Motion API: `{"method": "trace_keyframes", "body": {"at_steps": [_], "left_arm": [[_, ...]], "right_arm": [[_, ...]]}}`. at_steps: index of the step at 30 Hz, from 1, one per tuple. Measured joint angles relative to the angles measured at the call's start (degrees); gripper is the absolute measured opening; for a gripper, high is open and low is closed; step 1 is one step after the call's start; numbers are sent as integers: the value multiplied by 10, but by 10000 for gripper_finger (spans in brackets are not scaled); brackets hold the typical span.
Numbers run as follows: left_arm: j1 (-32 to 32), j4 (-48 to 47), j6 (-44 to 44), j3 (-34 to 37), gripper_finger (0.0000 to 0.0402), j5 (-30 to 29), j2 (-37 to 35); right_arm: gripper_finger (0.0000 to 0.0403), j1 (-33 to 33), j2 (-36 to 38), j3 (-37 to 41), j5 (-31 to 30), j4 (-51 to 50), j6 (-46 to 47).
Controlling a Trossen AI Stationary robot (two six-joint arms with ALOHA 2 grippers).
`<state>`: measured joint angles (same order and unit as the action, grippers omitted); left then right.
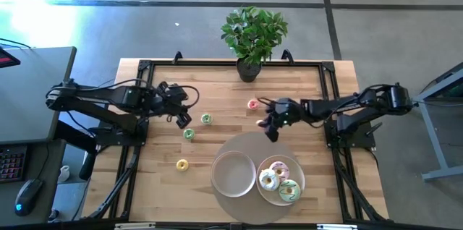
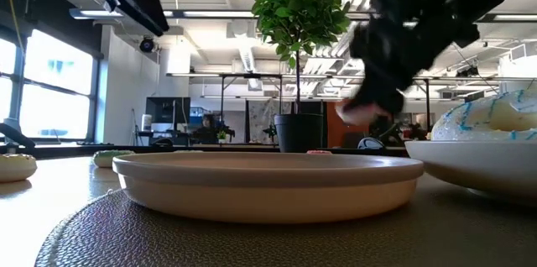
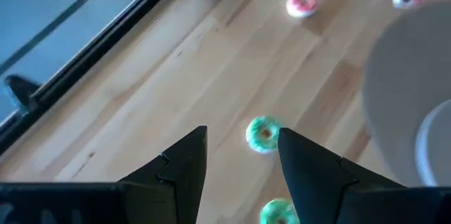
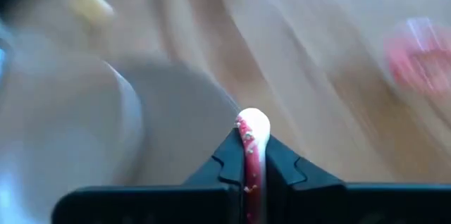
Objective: Pick & Place donuts
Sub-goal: Put the right small pink donut into the left grey plate
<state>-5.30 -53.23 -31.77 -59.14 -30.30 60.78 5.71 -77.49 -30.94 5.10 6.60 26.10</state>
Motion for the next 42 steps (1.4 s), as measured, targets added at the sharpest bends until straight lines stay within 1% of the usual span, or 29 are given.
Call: {"method": "trace_keyframes", "body": {"at_steps": [3, 5, 6, 9, 11, 13, 15, 18, 21, 24, 26, 29, 32, 37, 39, 42], "left_arm": [[0, 10, 0, 0, 172, 15, 10], [0, 17, 1, 0, 172, 22, 18], [0, 30, 5, -2, 172, 29, 25], [0, 34, 32, 1, 172, 33, 31], [0, 67, 47, -2, 172, 32, 36], [0, 78, 61, -1, 172, 32, 39], [0, 94, 70, 0, 172, 33, 39], [0, 102, 72, -1, 172, 49, 42], [0, 100, 73, -1, 172, 64, 42], [0, 98, 73, -1, 172, 66, 42], [0, 98, 73, -1, 172, 68, 42], [0, 98, 73, -1, 172, 73, 42], [0, 98, 74, -1, 172, 74, 42], [0, 98, 75, -1, 172, 74, 42], [0, 98, 75, -1, 172, 74, 42], [0, 98, 75, -1, 172, 77, 42]], "right_arm": [[31, -30, -13, -2, -3, 136, 5], [34, -58, -36, -2, -7, 196, 7], [32, -73, -52, -2, -20, 221, 6], [18, -114, -116, -17, -59, 251, 15], [12, -135, -160, -50, -48, 255, 22], [12, -152, -201, -99, -26, 254, 21], [18, -166, -238, -153, 6, 223, 20], [26, -179, -289, -233, 44, 115, 15], [29, -183, -319, -300, 47, 15, -12], [28, -182, -336, -344, 43, -60, -56], [29, -182, -344, -355, 43, -84, -73], [42, -175, -346, -358, 51, -90, -55], [64, -166, -346, -357, 74, -115, -38], [107, -158, -347, -359, 75, -114, -60], [123, -153, -347, -359, 98, -117, -71], [141, -144, -347, -359, 156, -115, -74]]}}
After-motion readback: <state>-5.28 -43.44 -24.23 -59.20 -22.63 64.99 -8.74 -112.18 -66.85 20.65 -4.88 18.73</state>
